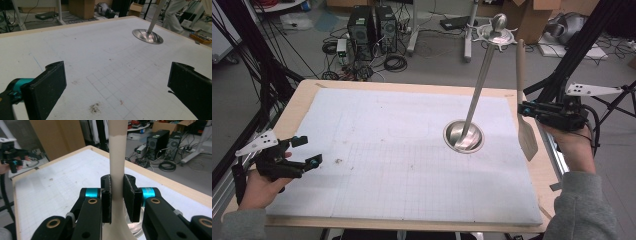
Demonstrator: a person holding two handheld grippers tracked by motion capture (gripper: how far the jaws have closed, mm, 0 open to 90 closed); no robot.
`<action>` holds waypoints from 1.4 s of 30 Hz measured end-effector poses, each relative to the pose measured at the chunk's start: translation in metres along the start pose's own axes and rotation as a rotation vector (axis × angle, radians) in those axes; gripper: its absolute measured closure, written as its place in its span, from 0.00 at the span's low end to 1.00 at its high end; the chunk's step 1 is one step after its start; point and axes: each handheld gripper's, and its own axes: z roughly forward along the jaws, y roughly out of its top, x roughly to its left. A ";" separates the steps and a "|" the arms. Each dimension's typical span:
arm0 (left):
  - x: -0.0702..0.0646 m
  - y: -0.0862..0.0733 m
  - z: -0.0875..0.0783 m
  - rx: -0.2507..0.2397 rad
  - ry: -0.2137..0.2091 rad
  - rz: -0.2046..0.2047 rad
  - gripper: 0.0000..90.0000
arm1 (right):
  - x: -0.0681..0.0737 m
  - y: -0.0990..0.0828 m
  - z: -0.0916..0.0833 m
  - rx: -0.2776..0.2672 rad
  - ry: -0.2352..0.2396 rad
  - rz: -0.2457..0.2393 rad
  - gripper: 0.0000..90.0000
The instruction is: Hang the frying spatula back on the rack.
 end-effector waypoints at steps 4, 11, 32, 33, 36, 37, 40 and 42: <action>0.000 0.000 0.000 -0.001 0.000 0.000 0.03 | 0.002 0.001 0.007 0.016 -0.016 -0.013 0.86; 0.000 0.000 -0.002 -0.004 0.001 -0.002 0.03 | 0.004 0.004 0.020 0.035 -0.026 -0.032 0.87; -0.001 -0.001 -0.005 -0.009 0.002 -0.003 0.03 | 0.005 0.006 0.040 0.044 -0.048 -0.037 0.87; -0.001 -0.001 -0.005 -0.009 0.002 -0.004 0.03 | 0.005 0.006 0.041 0.044 -0.049 -0.037 0.87; -0.001 -0.001 -0.005 -0.009 0.001 -0.004 0.03 | 0.006 0.007 0.044 0.046 -0.056 -0.037 0.87; -0.001 -0.001 -0.005 -0.008 0.001 -0.003 0.03 | 0.005 0.007 0.045 0.045 -0.060 -0.042 0.87; -0.001 -0.001 -0.005 -0.008 0.002 -0.004 0.03 | 0.006 0.008 0.047 0.046 -0.071 -0.048 0.87; -0.001 -0.001 -0.006 -0.008 0.002 -0.005 0.03 | 0.007 0.008 0.048 0.050 -0.072 -0.041 0.87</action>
